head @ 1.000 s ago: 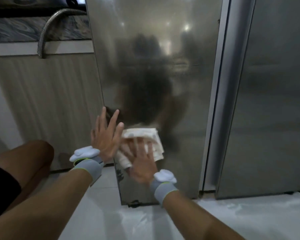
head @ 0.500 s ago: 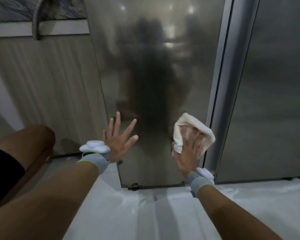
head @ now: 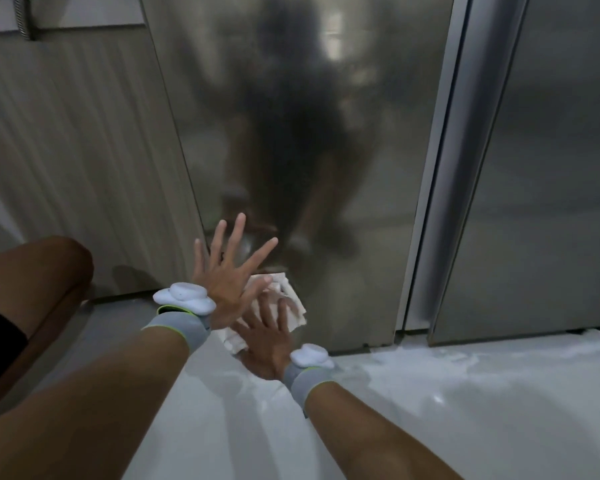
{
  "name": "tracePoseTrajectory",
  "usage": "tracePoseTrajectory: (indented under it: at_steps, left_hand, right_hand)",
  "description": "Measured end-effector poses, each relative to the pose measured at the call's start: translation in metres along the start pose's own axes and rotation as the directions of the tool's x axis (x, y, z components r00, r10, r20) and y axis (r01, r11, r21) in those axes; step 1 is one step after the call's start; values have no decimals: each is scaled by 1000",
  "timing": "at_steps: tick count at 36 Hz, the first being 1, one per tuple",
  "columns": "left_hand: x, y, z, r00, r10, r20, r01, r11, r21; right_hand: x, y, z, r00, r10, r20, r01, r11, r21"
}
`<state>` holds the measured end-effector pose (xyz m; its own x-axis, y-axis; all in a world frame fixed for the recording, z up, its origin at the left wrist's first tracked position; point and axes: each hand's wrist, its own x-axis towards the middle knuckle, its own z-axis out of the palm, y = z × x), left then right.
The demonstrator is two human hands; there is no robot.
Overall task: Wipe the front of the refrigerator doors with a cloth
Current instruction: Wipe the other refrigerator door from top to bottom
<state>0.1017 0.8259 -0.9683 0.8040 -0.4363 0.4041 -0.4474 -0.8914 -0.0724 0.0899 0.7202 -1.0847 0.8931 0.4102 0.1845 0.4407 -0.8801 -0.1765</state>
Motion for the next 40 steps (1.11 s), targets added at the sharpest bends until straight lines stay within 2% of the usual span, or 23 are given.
tracePoseTrajectory:
  at_steps: [3, 5, 8, 11, 14, 17, 19, 21, 23, 25, 28, 29, 31, 33, 37, 40]
  left_hand:
    - [-1, -4, 2, 1000, 14, 16, -14, 1000, 14]
    - [-3, -5, 2, 1000, 9, 29, -9, 1000, 19]
    - [-6, -8, 5, 998, 13, 64, -16, 998, 52]
    - [-6, -10, 5, 991, 36, 126, -43, 998, 53]
    - [-7, -10, 3, 991, 49, 123, -58, 995, 77]
    - [-7, -8, -2, 989, 46, 144, -58, 995, 79]
    - [-9, -7, -7, 984, 40, 174, -53, 996, 73]
    - [-11, -6, -10, 976, 38, 215, -52, 997, 62]
    - [-14, -4, -13, 965, 38, 261, -51, 998, 45]
    - [-16, -4, -14, 953, 45, 300, -60, 997, 38]
    - [-16, -4, -21, 919, 43, 391, -52, 999, 12]
    - [-17, -3, -25, 905, 35, 423, -37, 999, -5]
    - [-19, 0, -31, 874, 11, 486, 11, 999, -41]
    - [-21, 4, -37, 850, -14, 527, 68, 994, -82]
    - [-25, 1, -49, 824, -105, 557, 219, 965, -142]
    - [-27, -7, -47, 800, -165, 577, 311, 936, -163]
  right_hand:
    - [-3, 11, 4, 994, -108, -13, 106, 987, -120]
    - [-15, 24, 1, 994, -77, -81, 69, 993, -95]
    - [-35, 49, -4, 957, 205, -203, -214, 977, -21]
    - [-51, 78, -11, 837, 428, -339, -400, 904, 153]
    - [-59, 98, -9, 653, 661, -370, -486, 740, 464]
    - [-60, 95, -9, 459, 830, -317, -416, 516, 749]
    - [-56, 89, -8, 389, 903, -184, -371, 337, 866]
    - [-53, 75, -8, 359, 933, -20, -381, 166, 910]
    - [-52, 57, -10, 371, 920, 125, -454, 62, 889]
    - [-47, 38, -5, 420, 896, 148, -491, 87, 867]
    - [-39, 12, -1, 582, 768, 268, -552, 131, 824]
    - [-36, 2, -2, 637, 687, 350, -574, 120, 810]
    - [-36, -14, -11, 722, 533, 442, -605, 174, 777]
    - [-34, -22, -24, 769, 469, 434, -586, 247, 771]
    - [-26, -27, -61, 765, 507, 397, -577, 267, 772]
    - [-26, -24, -93, 797, 526, 295, -490, 279, 826]
